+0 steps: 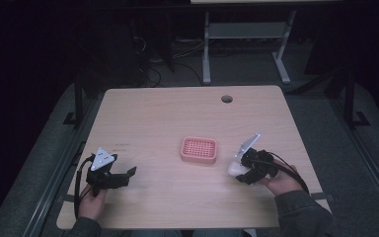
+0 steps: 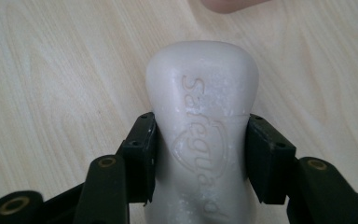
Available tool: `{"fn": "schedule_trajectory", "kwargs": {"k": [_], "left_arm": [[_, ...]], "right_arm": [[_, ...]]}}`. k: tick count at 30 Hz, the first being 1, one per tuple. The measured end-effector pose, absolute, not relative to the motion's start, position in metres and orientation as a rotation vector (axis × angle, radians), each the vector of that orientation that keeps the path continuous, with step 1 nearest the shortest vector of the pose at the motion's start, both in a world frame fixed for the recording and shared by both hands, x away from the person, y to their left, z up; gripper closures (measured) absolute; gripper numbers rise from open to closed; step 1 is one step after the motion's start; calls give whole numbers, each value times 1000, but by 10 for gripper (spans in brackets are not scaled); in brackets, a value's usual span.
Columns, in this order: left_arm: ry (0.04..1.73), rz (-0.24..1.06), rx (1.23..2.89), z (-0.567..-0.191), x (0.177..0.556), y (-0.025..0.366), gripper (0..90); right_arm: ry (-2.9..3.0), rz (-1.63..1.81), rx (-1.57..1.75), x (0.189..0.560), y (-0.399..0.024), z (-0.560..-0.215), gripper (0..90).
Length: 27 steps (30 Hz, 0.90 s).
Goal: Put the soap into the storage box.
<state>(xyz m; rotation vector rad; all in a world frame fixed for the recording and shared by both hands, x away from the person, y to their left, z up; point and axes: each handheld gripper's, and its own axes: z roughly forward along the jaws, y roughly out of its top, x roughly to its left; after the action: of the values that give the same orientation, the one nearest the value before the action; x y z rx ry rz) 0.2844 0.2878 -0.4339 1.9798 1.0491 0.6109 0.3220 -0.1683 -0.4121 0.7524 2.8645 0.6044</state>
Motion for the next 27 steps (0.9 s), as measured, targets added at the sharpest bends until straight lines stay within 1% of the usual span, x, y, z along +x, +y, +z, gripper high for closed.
{"fn": "schedule_trajectory", "kwargs": {"k": [27], "left_arm": [[1062, 597, 1959, -435, 286, 287, 147]], "right_arm": [[2880, 632, 651, 357, -140, -389, 487]]}}
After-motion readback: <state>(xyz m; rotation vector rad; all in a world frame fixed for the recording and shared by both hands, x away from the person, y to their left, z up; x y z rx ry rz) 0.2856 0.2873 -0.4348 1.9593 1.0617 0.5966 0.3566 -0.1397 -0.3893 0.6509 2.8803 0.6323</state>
